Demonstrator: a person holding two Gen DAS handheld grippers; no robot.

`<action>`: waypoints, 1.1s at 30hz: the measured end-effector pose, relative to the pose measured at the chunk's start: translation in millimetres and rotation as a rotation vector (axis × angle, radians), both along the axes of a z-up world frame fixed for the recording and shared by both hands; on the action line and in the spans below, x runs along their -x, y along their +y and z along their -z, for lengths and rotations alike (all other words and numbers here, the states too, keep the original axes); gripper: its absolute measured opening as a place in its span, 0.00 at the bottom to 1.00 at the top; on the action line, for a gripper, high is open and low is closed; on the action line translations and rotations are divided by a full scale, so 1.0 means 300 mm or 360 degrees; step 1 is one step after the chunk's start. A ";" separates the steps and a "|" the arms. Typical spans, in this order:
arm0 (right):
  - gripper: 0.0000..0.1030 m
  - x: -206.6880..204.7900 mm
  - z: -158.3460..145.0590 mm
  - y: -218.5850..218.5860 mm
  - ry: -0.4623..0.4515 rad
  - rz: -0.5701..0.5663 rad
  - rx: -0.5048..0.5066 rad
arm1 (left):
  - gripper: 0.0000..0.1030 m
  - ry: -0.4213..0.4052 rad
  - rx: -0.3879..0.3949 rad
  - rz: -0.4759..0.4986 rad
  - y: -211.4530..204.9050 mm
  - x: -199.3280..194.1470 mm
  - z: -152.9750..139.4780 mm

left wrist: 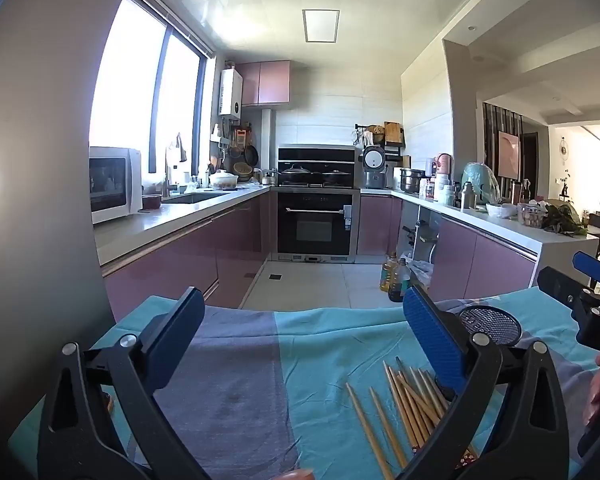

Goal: Organize utensils

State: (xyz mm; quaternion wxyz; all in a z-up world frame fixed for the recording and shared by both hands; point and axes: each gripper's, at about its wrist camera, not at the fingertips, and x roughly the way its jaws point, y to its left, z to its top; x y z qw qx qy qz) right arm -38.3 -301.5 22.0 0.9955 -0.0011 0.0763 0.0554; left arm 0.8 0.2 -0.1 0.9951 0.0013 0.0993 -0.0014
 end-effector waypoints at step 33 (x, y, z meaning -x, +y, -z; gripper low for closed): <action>0.94 -0.005 -0.016 0.015 0.0014 0.0021 0.0009 | 0.95 -0.0047 0.0023 -0.0012 -0.013 0.018 -0.012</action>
